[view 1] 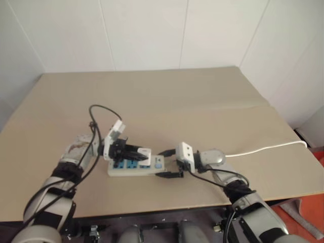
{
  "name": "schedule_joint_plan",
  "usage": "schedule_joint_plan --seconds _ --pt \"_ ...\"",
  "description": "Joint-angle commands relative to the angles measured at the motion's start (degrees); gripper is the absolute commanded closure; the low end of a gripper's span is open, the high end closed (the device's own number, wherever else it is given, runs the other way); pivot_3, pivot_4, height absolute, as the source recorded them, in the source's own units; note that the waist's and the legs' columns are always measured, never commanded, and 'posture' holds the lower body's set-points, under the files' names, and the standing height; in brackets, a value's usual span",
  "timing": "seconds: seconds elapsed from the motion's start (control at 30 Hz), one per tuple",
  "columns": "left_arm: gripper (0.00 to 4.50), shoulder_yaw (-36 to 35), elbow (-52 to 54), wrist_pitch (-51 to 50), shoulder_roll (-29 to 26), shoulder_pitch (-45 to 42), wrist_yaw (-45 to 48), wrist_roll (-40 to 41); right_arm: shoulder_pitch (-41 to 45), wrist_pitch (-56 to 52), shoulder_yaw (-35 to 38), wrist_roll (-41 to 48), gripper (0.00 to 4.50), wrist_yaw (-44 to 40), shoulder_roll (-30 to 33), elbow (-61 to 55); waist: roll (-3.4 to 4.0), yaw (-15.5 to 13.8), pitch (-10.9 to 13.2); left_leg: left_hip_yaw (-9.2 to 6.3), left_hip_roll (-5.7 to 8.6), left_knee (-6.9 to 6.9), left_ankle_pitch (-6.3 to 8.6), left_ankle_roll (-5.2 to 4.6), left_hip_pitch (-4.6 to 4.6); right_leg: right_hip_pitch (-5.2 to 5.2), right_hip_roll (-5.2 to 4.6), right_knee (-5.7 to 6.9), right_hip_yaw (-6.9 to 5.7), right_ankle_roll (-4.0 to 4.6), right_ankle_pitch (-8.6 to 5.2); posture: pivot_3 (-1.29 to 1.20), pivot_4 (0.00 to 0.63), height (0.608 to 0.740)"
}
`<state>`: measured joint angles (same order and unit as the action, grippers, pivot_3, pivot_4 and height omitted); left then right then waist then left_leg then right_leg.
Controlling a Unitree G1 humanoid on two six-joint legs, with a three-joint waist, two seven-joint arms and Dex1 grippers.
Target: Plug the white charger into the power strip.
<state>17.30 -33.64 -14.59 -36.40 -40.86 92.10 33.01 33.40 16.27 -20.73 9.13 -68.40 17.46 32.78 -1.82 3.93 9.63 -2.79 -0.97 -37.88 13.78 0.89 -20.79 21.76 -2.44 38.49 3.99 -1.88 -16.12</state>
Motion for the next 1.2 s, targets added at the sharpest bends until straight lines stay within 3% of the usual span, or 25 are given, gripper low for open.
schedule_joint_plan --seconds 0.03,0.47,0.93,1.2 --pt "3.5 0.44 -0.69 1.46 0.14 -1.5 0.4 0.99 -2.67 -1.76 -1.87 -6.54 1.09 2.4 2.27 4.25 0.0 0.01 0.0 0.0 0.0 0.01 0.0 0.0 0.0 0.0 0.0 -0.01 0.0 0.0 0.0 0.0 0.15 0.74" --pt "3.5 5.47 -0.43 5.82 -1.17 -1.24 0.4 1.89 -3.0 -1.19 -1.62 -6.39 1.09 2.46 2.65 3.68 0.01 -0.04 -0.01 -0.01 -0.01 0.1 0.0 0.0 -0.01 -0.07 0.01 -0.27 -0.02 -0.01 -0.01 0.0 0.15 0.74" --pt "3.5 -2.05 -1.6 14.08 0.83 4.58 0.4 3.15 -3.68 2.47 -1.55 -6.28 1.09 2.46 3.1 3.82 0.03 -0.26 -0.01 -0.08 -0.04 0.13 0.0 0.0 0.0 -0.16 -0.01 -0.45 -0.04 -0.01 0.0 0.0 0.15 0.74" --pt "3.5 1.39 0.07 20.47 -1.58 6.87 0.4 0.98 -4.23 3.81 -1.46 -6.04 1.09 2.04 3.5 3.68 0.04 -0.23 -0.02 -0.13 -0.04 0.19 0.01 0.0 -0.01 -0.16 -0.02 -0.54 -0.02 0.0 -0.01 0.0 0.15 0.74"
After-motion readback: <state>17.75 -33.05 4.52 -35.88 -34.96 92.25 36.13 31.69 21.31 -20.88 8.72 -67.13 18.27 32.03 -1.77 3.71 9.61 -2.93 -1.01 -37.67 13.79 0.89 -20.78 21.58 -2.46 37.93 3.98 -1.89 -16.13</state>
